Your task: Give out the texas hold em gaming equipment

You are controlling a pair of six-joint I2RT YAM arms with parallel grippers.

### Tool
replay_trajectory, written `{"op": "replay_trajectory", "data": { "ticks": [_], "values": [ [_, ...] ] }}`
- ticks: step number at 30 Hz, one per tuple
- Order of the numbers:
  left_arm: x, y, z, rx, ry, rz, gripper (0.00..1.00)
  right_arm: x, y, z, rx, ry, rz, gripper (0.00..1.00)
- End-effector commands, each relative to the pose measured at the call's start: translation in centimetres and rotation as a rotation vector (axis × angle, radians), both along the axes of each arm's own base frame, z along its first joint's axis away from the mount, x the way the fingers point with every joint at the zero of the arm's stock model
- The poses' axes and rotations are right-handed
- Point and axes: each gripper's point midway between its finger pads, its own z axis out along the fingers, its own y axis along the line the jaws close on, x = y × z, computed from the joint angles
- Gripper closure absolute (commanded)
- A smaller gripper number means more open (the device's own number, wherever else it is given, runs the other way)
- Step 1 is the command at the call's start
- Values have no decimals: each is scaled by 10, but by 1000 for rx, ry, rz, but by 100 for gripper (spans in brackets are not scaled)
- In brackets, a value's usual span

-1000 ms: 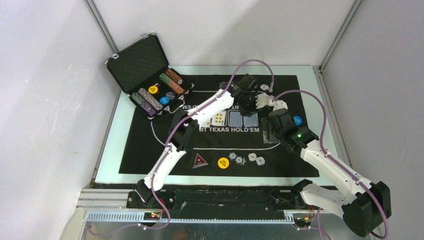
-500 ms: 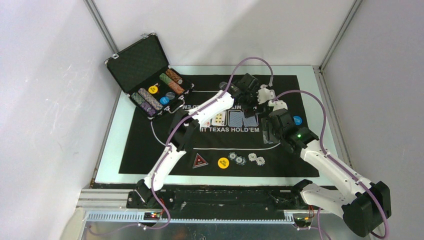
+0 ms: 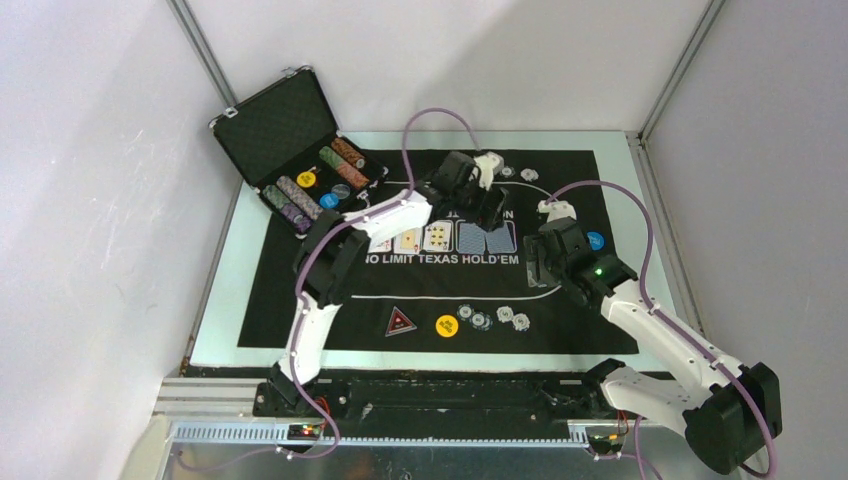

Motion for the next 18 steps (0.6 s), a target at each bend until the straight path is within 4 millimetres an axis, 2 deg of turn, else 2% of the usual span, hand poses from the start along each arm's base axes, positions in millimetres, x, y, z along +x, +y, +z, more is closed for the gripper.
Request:
{"op": "replay_trajectory", "data": {
  "ticks": [1, 5, 10, 15, 18],
  "values": [
    [13, -11, 90, -274, -31, 162, 0, 10, 4, 11, 45, -57, -23, 100],
    [-1, -5, 73, -295, 117, 249, 0, 10, 2, 11, 45, -56, -34, 100],
    [-13, 6, 44, -325, 279, 456, 0, 11, -1, 7, 42, -46, -55, 100],
    [-29, -3, 33, -306, 312, 494, 0, 12, -8, 2, 43, -24, -94, 100],
    [-29, -4, 30, -279, 285, 527, 0, 11, -10, 0, 48, -13, -105, 100]
  ]
}}
